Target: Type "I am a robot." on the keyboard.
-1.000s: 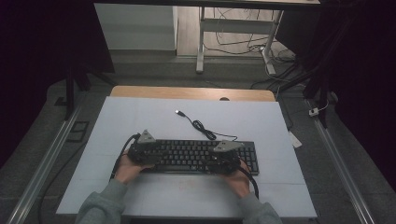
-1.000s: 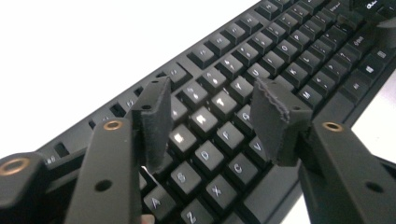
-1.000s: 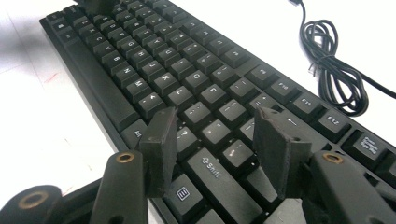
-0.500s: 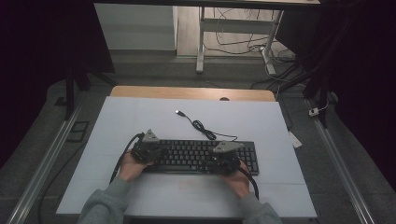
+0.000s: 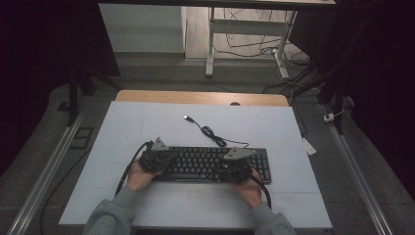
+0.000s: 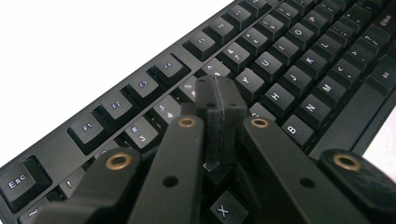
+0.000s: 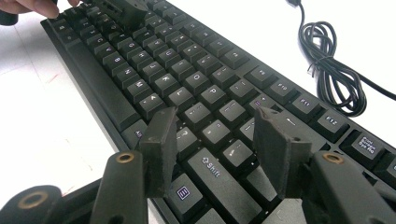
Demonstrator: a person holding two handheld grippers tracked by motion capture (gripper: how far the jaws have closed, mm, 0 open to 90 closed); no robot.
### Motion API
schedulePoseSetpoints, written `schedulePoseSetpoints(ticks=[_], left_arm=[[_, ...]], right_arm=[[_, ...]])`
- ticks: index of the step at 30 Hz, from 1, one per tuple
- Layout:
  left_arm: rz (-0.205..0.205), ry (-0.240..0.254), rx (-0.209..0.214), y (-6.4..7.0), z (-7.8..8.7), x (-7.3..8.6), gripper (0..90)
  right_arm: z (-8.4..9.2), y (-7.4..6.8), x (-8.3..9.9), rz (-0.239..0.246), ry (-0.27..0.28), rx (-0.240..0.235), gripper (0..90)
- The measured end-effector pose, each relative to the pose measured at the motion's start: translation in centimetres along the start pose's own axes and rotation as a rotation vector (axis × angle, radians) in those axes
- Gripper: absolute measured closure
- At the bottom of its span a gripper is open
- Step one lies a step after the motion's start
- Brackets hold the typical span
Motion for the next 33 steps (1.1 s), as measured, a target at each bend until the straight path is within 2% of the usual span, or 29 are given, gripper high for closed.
schedulePoseSetpoints(ticks=[10,15,27,30,33], left_arm=[[0.004,-0.009,0.001,0.0,-0.4,0.2,88.7],[0.009,0.002,0.003,0.0,-0.4,0.2,88.8],[0.022,0.063,0.004,0.1,1.4,-0.2,88.6],[0.034,0.072,0.018,0.2,2.1,0.0,84.8],[0.043,0.075,0.030,0.5,2.8,0.4,75.3]], right_arm=[[0.0,0.0,0.0,-0.001,0.003,-0.004,49.5],[0.1,0.0,-0.1,-0.003,0.009,-0.007,47.7],[0.1,0.0,-0.1,-0.005,0.008,-0.003,44.9],[0.1,0.0,0.0,-0.006,0.007,-0.007,44.7],[0.1,0.0,0.0,-0.005,0.003,-0.006,44.3]])
Point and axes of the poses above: each handheld gripper's, and its own axes: z roughly backward along the jaws, x roughly out of its underside, y roughly to its right, the point moved 5 cm from there along -z, roughly forward along the jaws, and after that the axes turned 7 degrees about -z, right-handed, at the moved point
